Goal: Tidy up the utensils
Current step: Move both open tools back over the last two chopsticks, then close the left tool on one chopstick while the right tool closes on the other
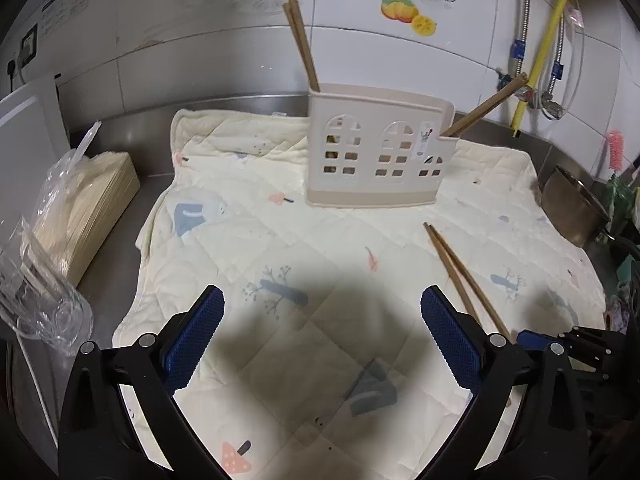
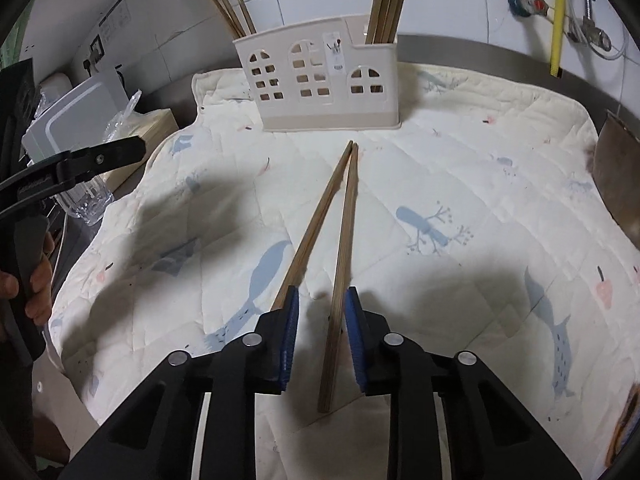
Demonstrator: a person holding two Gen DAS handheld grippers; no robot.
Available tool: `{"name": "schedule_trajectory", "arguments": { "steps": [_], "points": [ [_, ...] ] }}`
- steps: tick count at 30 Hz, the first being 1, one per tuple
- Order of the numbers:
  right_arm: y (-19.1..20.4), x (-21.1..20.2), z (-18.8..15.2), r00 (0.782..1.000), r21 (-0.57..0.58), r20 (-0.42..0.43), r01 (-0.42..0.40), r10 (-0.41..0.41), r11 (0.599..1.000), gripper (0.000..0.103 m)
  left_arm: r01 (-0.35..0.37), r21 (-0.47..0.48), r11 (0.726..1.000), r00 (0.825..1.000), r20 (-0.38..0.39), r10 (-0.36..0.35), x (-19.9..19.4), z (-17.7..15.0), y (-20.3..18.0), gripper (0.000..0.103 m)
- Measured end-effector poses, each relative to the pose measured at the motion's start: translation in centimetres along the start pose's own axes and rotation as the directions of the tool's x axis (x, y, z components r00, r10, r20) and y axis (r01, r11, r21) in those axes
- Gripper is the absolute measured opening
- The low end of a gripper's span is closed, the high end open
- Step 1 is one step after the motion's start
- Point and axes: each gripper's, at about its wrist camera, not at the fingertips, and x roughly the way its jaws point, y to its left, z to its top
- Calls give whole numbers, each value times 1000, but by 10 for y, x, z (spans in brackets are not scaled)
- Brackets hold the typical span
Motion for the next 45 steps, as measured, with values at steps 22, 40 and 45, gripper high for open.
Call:
{"name": "schedule_trajectory", "arguments": {
  "steps": [22,40,45],
  "points": [
    [-4,9,-3,998,19,-9,56,-56,998,7,57,49,997,996,-76,-53,12,-27,-35,98],
    [-39,-26,-8,994,102,76,64,-72,993,7,199,68,978,965,-186,-183,31,-50,-97,83],
    [-44,-27,-12,995,118,77,55,-65,991,7,239,70,968,950,-222,-219,38,-53,-111,62]
  ]
}}
